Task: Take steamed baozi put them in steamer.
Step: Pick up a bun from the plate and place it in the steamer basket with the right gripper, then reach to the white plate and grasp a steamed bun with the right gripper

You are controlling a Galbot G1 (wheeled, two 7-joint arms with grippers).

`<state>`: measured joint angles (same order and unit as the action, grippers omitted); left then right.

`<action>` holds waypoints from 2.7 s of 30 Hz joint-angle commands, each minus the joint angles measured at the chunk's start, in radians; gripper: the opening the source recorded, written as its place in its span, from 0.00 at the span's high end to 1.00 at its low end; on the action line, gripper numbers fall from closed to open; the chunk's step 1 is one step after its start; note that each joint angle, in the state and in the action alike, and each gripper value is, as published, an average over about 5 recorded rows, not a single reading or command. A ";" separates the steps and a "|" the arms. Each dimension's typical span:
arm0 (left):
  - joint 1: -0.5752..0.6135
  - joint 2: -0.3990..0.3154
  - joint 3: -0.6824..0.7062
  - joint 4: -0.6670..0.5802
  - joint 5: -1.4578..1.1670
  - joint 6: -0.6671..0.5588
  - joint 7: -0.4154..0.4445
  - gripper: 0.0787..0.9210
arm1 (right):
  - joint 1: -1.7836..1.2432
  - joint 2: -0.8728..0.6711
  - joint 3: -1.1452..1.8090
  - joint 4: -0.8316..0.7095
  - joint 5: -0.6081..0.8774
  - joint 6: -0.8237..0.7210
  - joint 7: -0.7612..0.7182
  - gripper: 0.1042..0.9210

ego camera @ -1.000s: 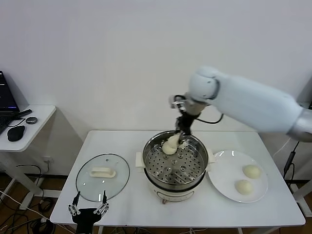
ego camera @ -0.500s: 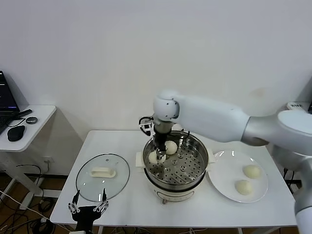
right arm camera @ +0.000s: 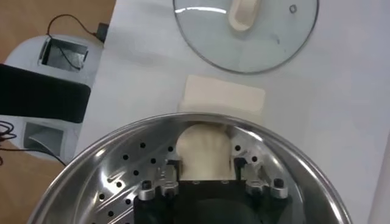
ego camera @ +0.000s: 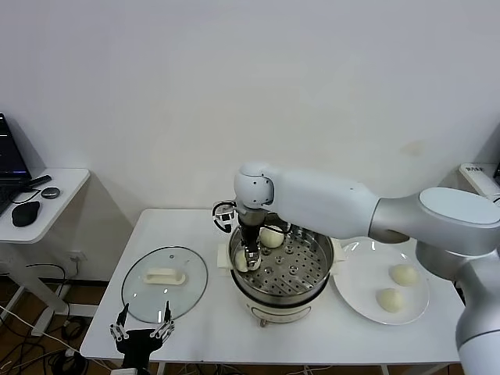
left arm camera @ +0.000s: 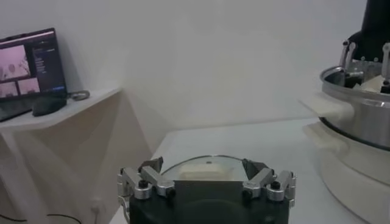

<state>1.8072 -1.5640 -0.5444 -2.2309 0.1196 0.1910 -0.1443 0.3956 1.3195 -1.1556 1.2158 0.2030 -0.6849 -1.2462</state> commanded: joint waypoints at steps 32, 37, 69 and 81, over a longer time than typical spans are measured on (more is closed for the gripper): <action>0.053 -0.008 -0.017 -0.019 -0.007 0.013 0.015 0.12 | -0.524 -0.998 0.626 0.283 -0.389 0.554 -0.170 0.12; 0.071 -0.002 -0.025 -0.015 -0.001 0.012 0.015 0.12 | -0.694 -0.967 0.775 0.224 -0.480 0.627 -0.166 0.12; 0.069 -0.017 -0.027 0.010 0.025 0.016 0.034 0.12 | -0.777 -0.715 0.820 0.036 -0.573 0.656 -0.057 0.12; 0.054 -0.019 -0.028 0.022 0.025 0.019 0.038 0.12 | -0.767 -0.696 0.798 0.020 -0.585 0.641 -0.062 0.12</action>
<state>1.8664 -1.5816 -0.5740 -2.2121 0.1429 0.2075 -0.1077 -0.3635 0.6044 -0.3561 1.2530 -0.3747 -0.0419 -1.3163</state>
